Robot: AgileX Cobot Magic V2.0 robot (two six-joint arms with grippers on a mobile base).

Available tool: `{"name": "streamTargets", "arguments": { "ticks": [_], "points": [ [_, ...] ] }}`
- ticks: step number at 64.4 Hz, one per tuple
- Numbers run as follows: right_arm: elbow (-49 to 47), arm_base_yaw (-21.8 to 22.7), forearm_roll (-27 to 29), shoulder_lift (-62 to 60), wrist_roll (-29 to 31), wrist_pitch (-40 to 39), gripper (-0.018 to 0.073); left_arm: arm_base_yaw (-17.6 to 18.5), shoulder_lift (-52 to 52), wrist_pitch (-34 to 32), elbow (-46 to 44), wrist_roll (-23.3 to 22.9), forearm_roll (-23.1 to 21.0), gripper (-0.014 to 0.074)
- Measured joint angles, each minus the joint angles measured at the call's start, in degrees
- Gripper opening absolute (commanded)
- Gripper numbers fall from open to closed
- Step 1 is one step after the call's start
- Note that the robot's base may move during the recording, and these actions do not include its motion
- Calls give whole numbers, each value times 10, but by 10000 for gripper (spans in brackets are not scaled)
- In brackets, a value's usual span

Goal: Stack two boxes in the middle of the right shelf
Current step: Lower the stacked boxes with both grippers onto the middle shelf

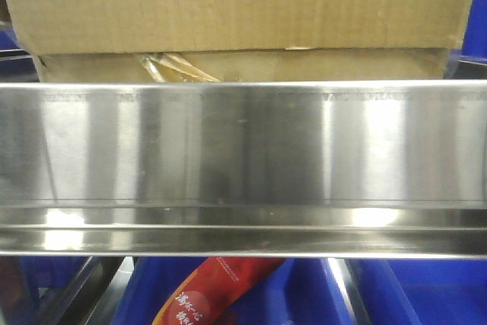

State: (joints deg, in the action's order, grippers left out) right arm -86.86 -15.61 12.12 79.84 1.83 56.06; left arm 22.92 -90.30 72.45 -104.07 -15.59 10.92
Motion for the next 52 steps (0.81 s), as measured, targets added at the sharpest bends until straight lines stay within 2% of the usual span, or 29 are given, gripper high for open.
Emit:
{"name": "streamTargets", "arguments": {
  "ticks": [3,6,10,12,15,16,30,35,38,43,52],
  "points": [
    [0,0,1,1,0,-1,247,0,0,-8,0,0,2,102],
    [1,0,0,2,1,6,386,0,0,-12,1,0,2,236],
    [1,0,-2,3,1,10,521,0,0,-15,2,0,6,412],
    [1,1,-3,3,1,10,570,0,0,-15,2,0,8,499],
    [1,1,-6,2,1,10,571,0,0,-16,2,0,11,619],
    [1,1,-6,2,1,10,568,0,0,-16,2,0,11,629],
    [-12,1,-6,-28,1,-3,566,0,9,-18,2,0,13,429],
    [-15,1,-6,-48,1,-4,512,0,24,-23,2,0,9,336],
    [-15,1,-6,-63,1,-4,452,0,38,-24,2,0,8,279],
    [-15,1,-6,-90,1,-4,284,0,64,-24,2,0,4,165],
    [0,1,-6,-144,10,-4,-84,0,129,-24,27,0,3,-58]
  ]
}}
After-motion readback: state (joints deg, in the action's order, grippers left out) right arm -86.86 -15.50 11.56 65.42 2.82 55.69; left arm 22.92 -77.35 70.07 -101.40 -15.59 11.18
